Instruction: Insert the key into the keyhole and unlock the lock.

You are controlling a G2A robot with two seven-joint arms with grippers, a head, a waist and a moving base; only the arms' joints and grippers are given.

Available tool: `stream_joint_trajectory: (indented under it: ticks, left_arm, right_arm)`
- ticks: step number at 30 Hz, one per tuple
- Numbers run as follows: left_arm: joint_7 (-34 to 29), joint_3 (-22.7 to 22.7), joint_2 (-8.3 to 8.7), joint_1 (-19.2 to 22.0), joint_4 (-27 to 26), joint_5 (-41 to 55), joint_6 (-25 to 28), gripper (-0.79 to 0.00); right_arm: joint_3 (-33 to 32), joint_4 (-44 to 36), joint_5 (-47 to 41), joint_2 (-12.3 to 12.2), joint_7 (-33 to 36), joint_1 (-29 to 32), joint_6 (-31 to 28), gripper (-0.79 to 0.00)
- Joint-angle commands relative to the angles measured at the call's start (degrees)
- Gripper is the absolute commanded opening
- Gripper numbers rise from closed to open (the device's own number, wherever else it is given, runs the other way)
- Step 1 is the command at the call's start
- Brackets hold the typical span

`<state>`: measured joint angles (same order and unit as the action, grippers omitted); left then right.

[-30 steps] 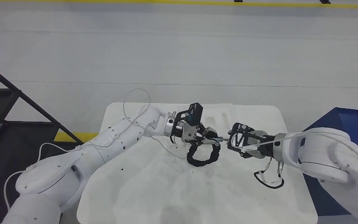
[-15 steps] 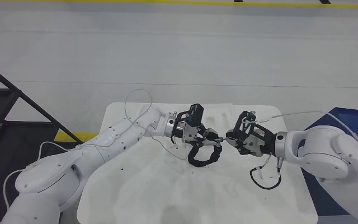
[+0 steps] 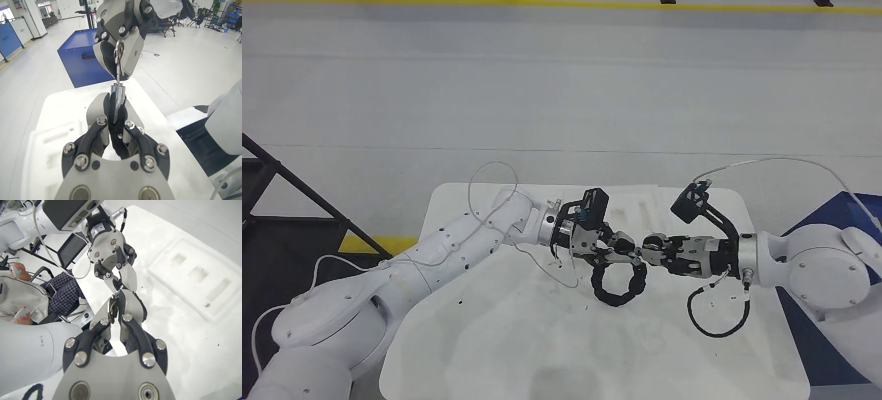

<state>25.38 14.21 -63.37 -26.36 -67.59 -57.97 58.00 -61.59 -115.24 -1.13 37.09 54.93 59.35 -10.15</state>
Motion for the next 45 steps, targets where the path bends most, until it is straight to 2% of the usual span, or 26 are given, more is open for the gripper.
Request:
stream_joint_trajectory:
  ticks: [1,9,10,11,12,13,17,21,25,29,32,34,35,37,40,43,44,45]
  left_arm:
    - [-0.13,0.43,-0.04,-0.21,0.05,-0.68,0.0,-0.785]
    - [-1.5,2.5,-0.26,-1.59,-0.21,-2.44,0.0,-0.785]
    - [-1.72,2.82,-0.28,-1.78,-0.27,-2.67,0.0,-0.785]
    - [-1.8,3.21,-0.3,-2.05,-0.27,-2.73,-0.07,-0.785]
    - [-1.84,3.58,-0.31,-2.36,-0.32,-2.83,-0.15,-0.785]
    - [-1.81,3.97,-0.31,-2.69,-0.38,-2.94,-0.22,-0.785]
    - [-0.84,5.78,-0.17,-4.28,-0.22,-3.03,-0.74,-0.785]
    - [0.16,7.5,0.09,-5.92,0.17,-3.25,-0.29,-0.785]
    - [0.06,8.86,0.31,-7.14,0.08,-4.01,0.0,-0.785]
    - [0.29,10.4,0.61,-8.03,-0.51,-4.24,0.0,-0.785]
    - [0.7,11.71,0.8,-8.64,-1.25,-4.43,0.0,-0.785]
    - [0.88,12.54,0.84,-9.07,-1.74,-4.57,0.0,-0.785]
    - [0.89,12.87,0.83,-9.29,-1.97,-4.62,0.0,-0.785]
    - [0.81,13.33,0.78,-9.63,-2.53,-4.75,0.0,-0.785]
    - [0.55,13.6,0.57,-9.86,-3.34,-4.75,0.0,-0.785]
    - [0.24,13.7,0.28,-9.84,-3.76,-4.66,0.0,-0.785]
    - [0.12,13.71,0.18,-9.83,-3.78,-4.61,0.0,-0.785]
    - [0.03,13.74,0.08,-9.77,-3.81,-4.59,0.0,-0.785]
  right_arm:
    - [-0.1,0.15,-1.37,0.14,-0.07,0.03,0.65,-0.785]
    - [-1.36,-0.25,-3.3,0.43,-0.11,0.84,2.87,-0.785]
    - [-1.52,-0.35,-3.47,0.46,0.05,0.93,2.94,-0.727]
    - [-1.71,-0.35,-3.85,0.49,0.06,1.05,3.12,-0.489]
    - [-1.9,-0.49,-3.58,0.49,0.39,1.05,3.2,-0.182]
    - [-2.11,-0.69,-3.24,0.49,0.65,1.04,3.2,0.0]
    - [-3.54,-1.13,0.1,0.32,1.0,1.3,1.61,0.0]
    - [-5.2,-0.69,5.43,0.02,-0.24,2.81,-6.31,0.0]
    - [-6.76,1.7,7.37,-0.19,-3.7,6.1,-10.84,0.0]
    - [-7.45,0.56,13.88,-0.49,-3.92,8.34,-17.17,0.0]
    - [-6.71,1.08,17.87,-0.31,-6.31,9.69,-20.07,0.0]
    - [-6.08,1.8,20.31,-0.08,-8.86,10.5,-21.6,-0.028]
    - [-5.76,2.11,21.73,0.05,-10.23,10.87,-21.99,-0.006]
    - [-5.01,2.52,24.25,0.37,-13.18,11.52,-22.85,-0.012]
    - [-3.81,3.48,26.96,0.92,-17.52,12.43,-22.21,-0.058]
    - [-2.65,4.06,28.94,1.46,-20.47,12.7,-21.77,-0.172]
    - [-2.27,4.22,29.26,1.64,-21.38,12.75,-21.8,-0.305]
    - [-1.92,4.38,29.66,1.8,-21.94,12.72,-21.91,-0.4]
